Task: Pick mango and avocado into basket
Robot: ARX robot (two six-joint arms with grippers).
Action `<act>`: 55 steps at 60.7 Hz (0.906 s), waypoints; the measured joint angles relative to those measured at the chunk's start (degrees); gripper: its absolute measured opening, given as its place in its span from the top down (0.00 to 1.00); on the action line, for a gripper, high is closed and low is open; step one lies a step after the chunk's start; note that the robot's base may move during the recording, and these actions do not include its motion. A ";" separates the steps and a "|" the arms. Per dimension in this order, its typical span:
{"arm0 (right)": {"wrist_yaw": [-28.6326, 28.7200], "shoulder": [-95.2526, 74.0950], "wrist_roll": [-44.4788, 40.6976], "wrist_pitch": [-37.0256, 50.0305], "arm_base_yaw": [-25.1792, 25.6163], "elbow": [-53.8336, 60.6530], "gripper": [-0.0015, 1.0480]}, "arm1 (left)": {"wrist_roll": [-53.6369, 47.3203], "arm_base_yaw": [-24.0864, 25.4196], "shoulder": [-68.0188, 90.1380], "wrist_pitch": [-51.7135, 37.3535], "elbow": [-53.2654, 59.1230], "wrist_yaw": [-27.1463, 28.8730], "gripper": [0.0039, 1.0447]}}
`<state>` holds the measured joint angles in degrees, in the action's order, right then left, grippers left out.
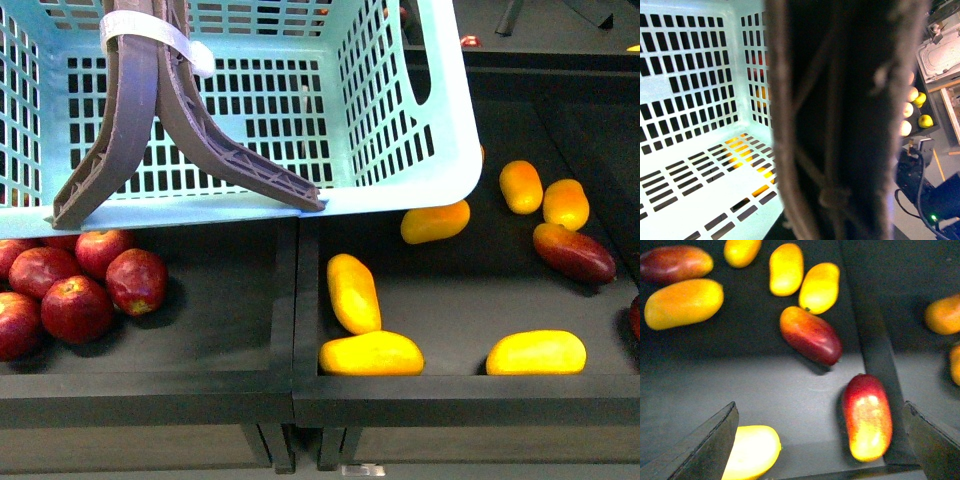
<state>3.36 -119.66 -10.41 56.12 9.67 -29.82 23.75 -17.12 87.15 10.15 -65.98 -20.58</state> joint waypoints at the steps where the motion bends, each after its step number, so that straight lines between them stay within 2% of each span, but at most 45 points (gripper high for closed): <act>1: 0.37 -0.66 -0.33 -0.22 0.04 -0.57 0.07 | 0.00 0.00 0.00 0.00 -0.02 0.00 0.95; 19: 6.32 -14.62 -13.16 -6.03 2.21 -16.11 0.07 | 0.00 -0.02 0.00 0.00 -0.02 0.00 0.95; 39: 9.99 -24.70 -20.48 -12.98 4.11 -31.78 0.07 | 0.00 -0.02 0.00 0.00 -0.02 0.00 0.95; 55: 10.58 -31.98 -24.33 -17.16 5.60 -42.34 0.07 | 0.00 -0.02 0.00 0.00 0.00 -0.02 0.95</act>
<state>13.93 -151.63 -34.74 38.96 15.27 -72.16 23.75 -17.15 87.15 10.15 -65.98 -20.60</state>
